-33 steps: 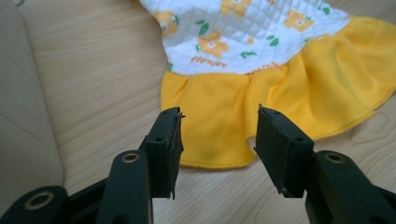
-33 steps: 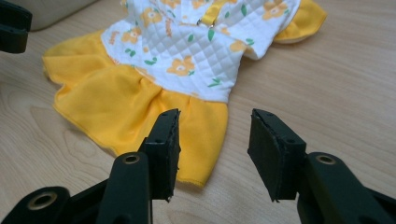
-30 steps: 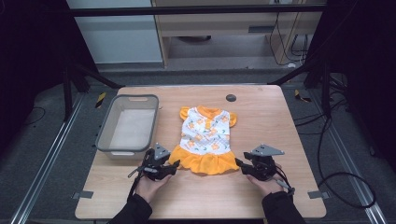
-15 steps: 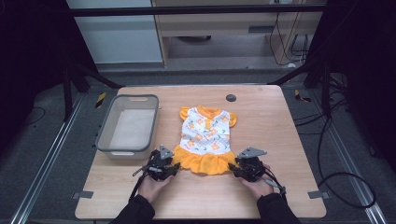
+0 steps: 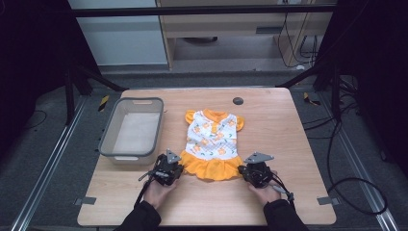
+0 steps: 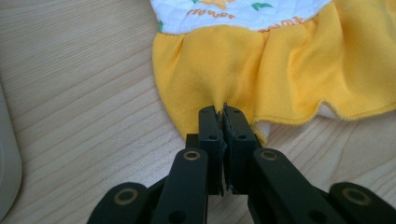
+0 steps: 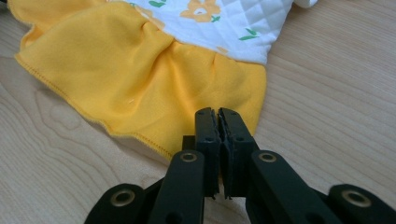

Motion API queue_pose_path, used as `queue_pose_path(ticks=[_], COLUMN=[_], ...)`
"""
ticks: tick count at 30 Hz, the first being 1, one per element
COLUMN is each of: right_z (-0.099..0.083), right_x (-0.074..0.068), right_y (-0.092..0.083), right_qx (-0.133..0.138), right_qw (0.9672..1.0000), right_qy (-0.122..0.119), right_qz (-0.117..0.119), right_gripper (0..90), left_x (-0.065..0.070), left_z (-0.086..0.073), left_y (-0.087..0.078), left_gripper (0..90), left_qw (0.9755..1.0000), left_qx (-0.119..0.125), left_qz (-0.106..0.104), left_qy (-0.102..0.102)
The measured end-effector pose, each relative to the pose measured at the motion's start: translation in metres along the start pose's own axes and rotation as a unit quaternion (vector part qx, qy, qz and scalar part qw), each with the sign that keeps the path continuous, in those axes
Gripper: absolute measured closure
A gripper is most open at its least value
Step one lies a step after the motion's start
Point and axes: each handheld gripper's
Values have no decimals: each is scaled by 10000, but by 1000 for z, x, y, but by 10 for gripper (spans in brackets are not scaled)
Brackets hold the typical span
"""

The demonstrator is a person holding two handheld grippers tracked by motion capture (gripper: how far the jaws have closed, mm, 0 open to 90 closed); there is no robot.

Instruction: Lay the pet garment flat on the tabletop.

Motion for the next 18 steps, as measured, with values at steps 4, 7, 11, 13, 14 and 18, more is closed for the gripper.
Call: queue_pose_path(ticks=[4,7,11,13,14,18], right_z=[1,0,-4,-7,-7,-17], right_x=[4,5,5,4,4,0], right_y=[-8,-17,-28,-34,-34,-45], right_qx=[70,204,286,303,303,277], right_qw=[9999,9996,9993,9991,9991,9984], right_qy=[89,75,35,6,6,-115], right_qz=[120,181,249,288,288,484], right_gripper=[877,877,876,875,875,874], left_x=[3,8,14,15,15,23], left_z=[0,-1,-5,-9,-9,-24], left_y=[-10,-20,-33,-38,-38,-46], left_gripper=[878,879,879,879,879,878], left_qw=[9994,9989,9982,9981,9981,9970], left_qx=[132,242,309,263,263,190], left_qz=[-320,-393,-503,-537,-537,-718], left_qy=[-55,21,106,161,161,231])
Point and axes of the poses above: each handheld gripper's, and its own axes: y roughly forward along the jaws, z roughly out of its top, x roughly to its right, and after that the axes turned 10 degrees about -x, right-handed
